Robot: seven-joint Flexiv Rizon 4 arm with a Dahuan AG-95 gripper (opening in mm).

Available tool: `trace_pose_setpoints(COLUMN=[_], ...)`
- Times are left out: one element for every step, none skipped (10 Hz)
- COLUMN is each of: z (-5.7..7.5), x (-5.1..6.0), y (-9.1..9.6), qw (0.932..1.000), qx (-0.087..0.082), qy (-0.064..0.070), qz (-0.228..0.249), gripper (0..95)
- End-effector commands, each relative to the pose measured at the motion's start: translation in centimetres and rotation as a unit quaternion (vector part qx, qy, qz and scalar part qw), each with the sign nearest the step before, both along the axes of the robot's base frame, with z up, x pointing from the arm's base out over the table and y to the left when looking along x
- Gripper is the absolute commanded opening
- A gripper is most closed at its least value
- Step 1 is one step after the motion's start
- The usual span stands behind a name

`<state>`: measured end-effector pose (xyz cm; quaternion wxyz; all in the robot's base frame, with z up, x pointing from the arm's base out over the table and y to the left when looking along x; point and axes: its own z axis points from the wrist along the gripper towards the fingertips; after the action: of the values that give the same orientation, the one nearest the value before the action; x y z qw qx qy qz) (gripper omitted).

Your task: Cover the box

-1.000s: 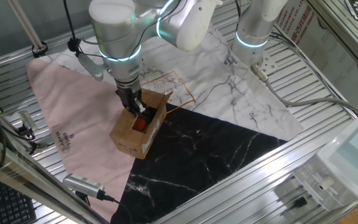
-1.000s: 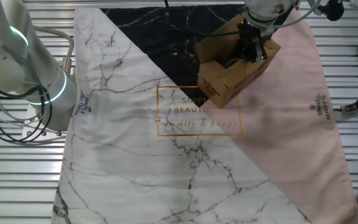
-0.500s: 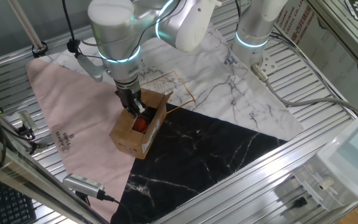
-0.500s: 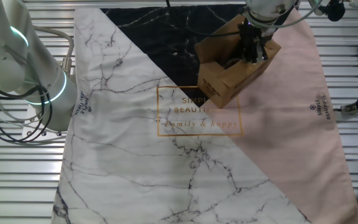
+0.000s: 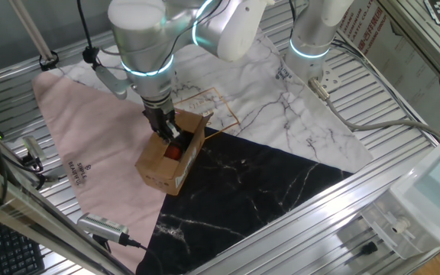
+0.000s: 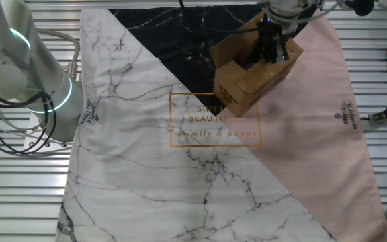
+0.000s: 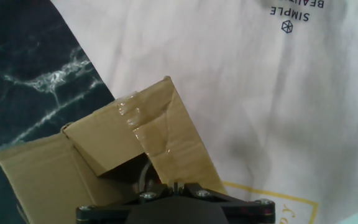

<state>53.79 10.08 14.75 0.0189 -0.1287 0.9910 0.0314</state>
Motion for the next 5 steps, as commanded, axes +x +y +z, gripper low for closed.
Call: trace_pose_setpoints(z=[0.2, 0.3, 0.6, 1.0, 1.4], x=[-0.1, -0.2, -0.3, -0.5, -0.8], y=[0.1, 0.1, 0.2, 0.4, 0.5], qw=[1.0, 1.0, 1.0, 1.0, 1.0], qx=[0.002, 0.001, 0.001, 0.0, 0.0], qy=[-0.001, -0.001, 0.0, 0.001, 0.003], qz=[-0.002, -0.002, -0.002, -0.004, -0.005], gripper=[0.0, 0.0, 0.0, 0.0, 0.0])
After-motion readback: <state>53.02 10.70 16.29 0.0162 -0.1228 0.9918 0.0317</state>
